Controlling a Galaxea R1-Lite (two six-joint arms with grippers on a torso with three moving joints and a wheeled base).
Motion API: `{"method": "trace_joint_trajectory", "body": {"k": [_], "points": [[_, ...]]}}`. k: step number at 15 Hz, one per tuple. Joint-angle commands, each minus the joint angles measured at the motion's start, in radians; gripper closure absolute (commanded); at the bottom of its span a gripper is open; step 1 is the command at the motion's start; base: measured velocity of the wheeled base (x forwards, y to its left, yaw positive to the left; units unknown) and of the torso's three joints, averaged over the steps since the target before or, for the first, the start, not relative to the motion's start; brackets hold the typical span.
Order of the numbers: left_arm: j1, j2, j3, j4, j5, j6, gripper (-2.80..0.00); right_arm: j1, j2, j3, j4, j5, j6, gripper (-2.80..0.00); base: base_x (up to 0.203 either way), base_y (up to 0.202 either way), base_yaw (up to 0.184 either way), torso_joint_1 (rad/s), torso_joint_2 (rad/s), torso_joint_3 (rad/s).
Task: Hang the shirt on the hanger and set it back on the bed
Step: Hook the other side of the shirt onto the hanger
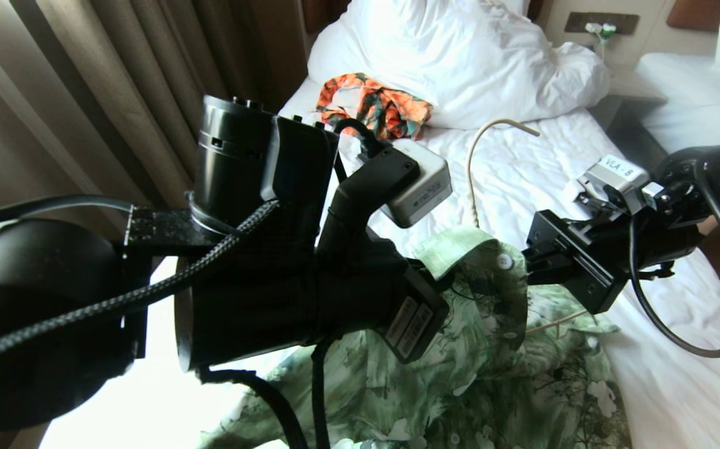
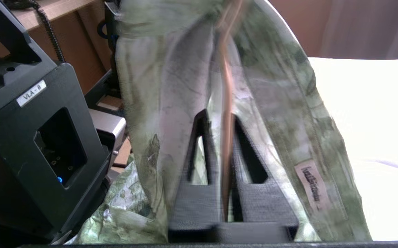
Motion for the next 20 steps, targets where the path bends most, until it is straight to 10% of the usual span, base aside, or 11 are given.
{"method": "trace_joint_trajectory", "body": {"k": [1,13,20], "points": [[-0.001,-0.002,-0.002,-0.003,0.002,0.001,0.00,0.000,-0.001,0.002,0.005,0.007,-0.008,-2.80,0.000,0.000,0.000,0.000,0.00,0.000],[-0.008,-0.041,-0.015,-0.003,-0.001,-0.004,0.00,-0.101,-0.077,0.027,0.014,-0.018,-0.008,-2.80,0.000,0.000,0.000,0.000,0.00,0.000],[-0.072,-0.074,-0.003,-0.003,0.014,-0.065,0.00,-0.278,-0.239,0.049,0.249,-0.105,-0.005,-2.80,0.000,0.000,0.000,0.000,0.00,0.000]]}}
